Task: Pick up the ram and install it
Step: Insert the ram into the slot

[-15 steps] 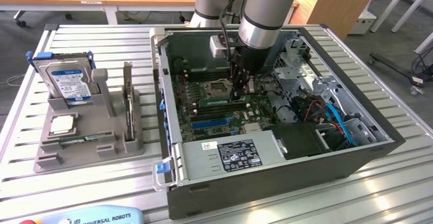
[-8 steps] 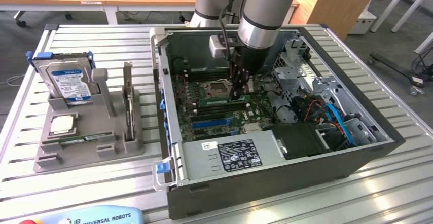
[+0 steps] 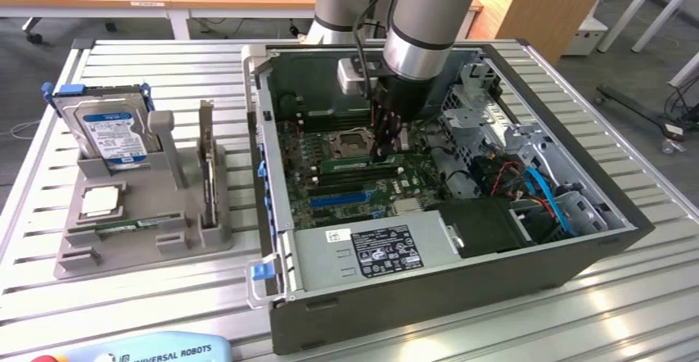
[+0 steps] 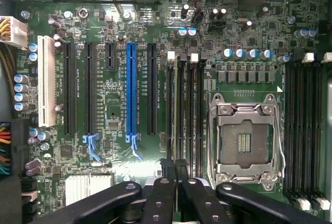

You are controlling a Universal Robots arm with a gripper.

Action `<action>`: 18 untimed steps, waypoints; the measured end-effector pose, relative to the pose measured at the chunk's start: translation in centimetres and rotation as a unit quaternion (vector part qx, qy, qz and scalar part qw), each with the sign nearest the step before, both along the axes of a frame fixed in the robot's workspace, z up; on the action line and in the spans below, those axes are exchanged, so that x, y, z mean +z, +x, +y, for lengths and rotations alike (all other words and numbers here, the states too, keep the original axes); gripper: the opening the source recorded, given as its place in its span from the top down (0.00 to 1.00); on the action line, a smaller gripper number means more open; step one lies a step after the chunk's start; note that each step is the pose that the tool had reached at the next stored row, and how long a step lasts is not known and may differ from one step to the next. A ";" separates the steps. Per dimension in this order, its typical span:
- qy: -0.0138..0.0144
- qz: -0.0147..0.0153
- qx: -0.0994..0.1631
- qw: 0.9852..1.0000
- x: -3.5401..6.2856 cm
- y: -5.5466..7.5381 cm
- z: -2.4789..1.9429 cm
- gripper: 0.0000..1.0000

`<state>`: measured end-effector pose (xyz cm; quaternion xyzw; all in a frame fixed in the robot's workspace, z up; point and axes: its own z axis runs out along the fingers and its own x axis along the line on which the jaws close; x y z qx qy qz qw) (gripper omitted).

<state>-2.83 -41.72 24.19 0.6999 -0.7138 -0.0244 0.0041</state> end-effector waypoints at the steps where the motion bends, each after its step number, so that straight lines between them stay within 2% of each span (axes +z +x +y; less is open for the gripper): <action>1: 0.000 0.000 0.000 1.000 -0.03 0.0 0.00 0.88; 18: 0.000 0.000 0.000 1.000 -0.38 -0.2 0.00 0.88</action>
